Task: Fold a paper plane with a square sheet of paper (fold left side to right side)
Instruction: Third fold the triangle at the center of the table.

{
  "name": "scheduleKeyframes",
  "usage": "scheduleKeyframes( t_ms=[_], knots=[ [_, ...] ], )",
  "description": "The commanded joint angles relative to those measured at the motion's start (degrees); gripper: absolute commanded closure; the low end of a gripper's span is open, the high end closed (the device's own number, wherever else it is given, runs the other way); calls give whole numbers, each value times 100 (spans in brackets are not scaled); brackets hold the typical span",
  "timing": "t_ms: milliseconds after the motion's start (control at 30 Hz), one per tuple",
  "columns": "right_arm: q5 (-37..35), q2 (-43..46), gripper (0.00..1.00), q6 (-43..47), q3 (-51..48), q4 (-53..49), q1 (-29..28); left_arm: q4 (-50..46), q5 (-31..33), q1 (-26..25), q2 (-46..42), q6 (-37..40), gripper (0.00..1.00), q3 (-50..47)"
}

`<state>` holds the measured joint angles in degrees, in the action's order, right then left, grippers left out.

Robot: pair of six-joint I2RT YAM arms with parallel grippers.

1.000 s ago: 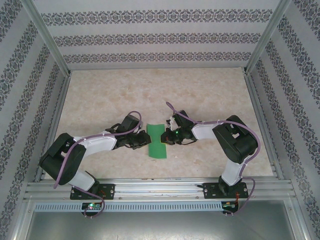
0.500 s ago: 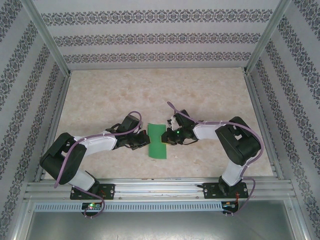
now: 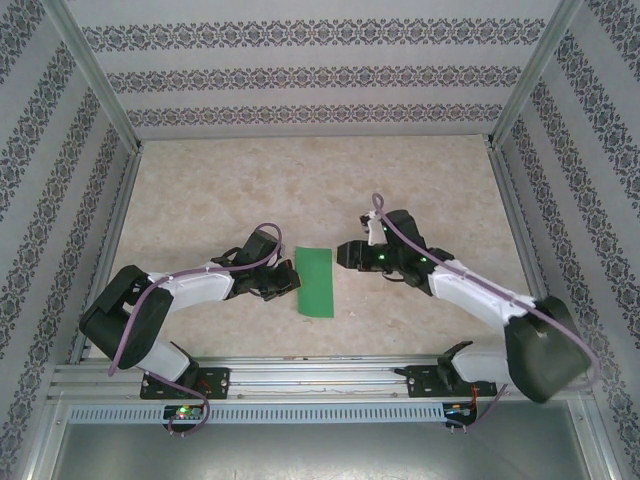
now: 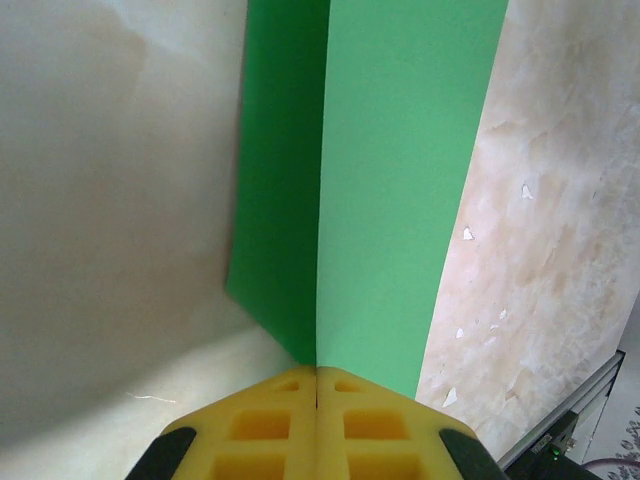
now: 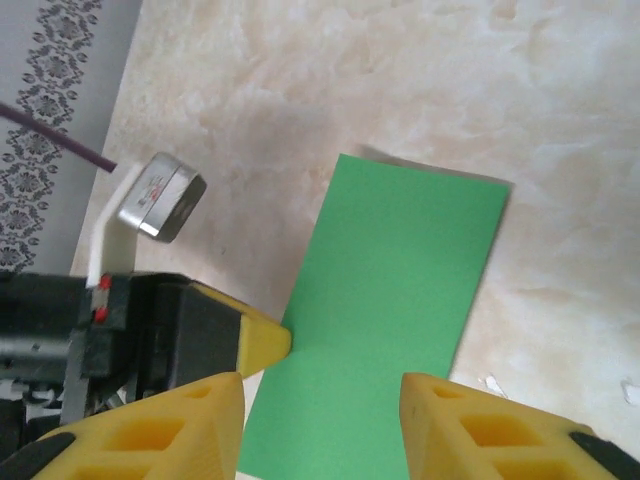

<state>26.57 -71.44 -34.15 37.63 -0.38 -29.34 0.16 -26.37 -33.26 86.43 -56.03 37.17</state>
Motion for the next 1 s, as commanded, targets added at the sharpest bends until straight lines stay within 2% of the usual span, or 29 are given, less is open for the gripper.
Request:
scheduleKeyframes(
  t_ms=[0,167,333,500,567,733,967],
  knots=[
    [-453,603,52,485,-415,42,32,129,-25,38,1,-119,100,-80],
    [-1000,1501,49,1087,-925,201,-370,134,-20,38,-1,-134,100,-87],
    [-2040,2121,41,1666,-1430,550,-1360,145,-21,38,6,-145,100,-83],
    [-2807,2295,35,2063,-1913,790,-2252,160,-28,38,21,-161,100,-87],
    [-3092,2279,34,2212,-2025,836,-2582,157,-30,38,17,-167,100,-90],
    [-4338,1961,31,3065,-2002,890,-3718,241,-38,38,15,-244,100,-128],
    [-5471,819,27,3737,-1616,939,-4500,329,21,36,-22,-425,100,-232]
  ],
)
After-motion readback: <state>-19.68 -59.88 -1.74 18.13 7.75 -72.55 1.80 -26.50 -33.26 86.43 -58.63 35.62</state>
